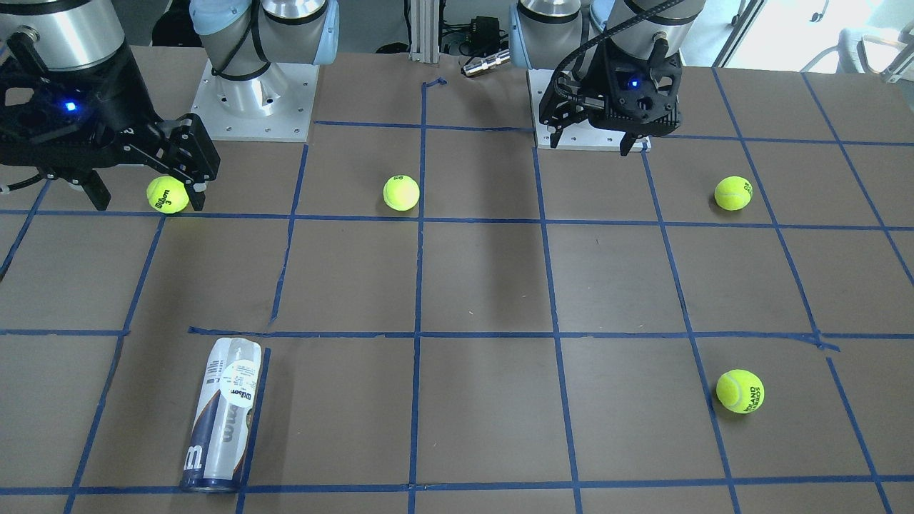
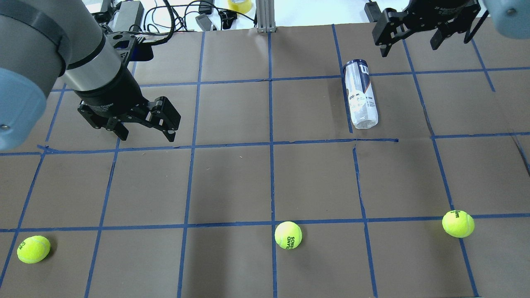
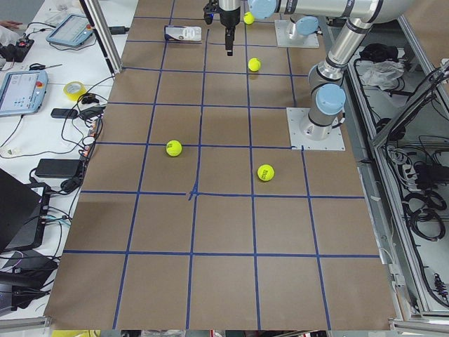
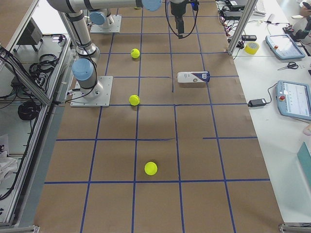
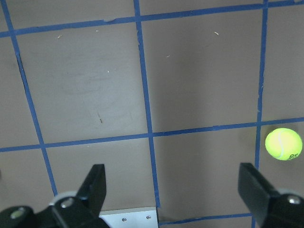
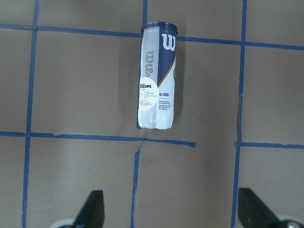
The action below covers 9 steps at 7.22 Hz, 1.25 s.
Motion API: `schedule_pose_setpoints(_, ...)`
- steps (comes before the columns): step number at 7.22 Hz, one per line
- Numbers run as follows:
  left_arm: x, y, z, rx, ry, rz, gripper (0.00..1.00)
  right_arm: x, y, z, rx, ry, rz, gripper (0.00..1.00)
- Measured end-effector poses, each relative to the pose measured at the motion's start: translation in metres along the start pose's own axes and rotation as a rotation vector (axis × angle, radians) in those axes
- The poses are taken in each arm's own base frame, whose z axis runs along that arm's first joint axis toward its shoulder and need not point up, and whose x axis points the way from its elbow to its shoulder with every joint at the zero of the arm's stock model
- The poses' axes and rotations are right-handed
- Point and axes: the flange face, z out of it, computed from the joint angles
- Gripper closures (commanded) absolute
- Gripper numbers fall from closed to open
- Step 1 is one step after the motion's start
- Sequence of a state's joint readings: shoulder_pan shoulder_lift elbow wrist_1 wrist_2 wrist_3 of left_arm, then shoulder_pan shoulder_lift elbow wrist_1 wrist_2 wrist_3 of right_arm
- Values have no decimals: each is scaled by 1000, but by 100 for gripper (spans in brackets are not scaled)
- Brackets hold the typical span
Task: Lift up tennis ball bucket
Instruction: 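Lower the right gripper over the lying Wilson tennis ball can and close on it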
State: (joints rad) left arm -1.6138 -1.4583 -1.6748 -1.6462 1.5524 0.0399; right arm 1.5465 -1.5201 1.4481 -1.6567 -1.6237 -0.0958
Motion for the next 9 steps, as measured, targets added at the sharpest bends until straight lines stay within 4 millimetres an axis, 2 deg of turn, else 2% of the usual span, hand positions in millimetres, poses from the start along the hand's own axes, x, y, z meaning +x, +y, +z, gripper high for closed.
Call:
schedule_pose_setpoints(5, 0, 3, -8, 31, -2, -1, 0, 1, 0, 1, 0, 1, 1, 0)
schedule_pose_setpoints(9, -2, -1, -34, 113, -19, -15, 0, -1, 0, -1, 3, -3, 6, 0)
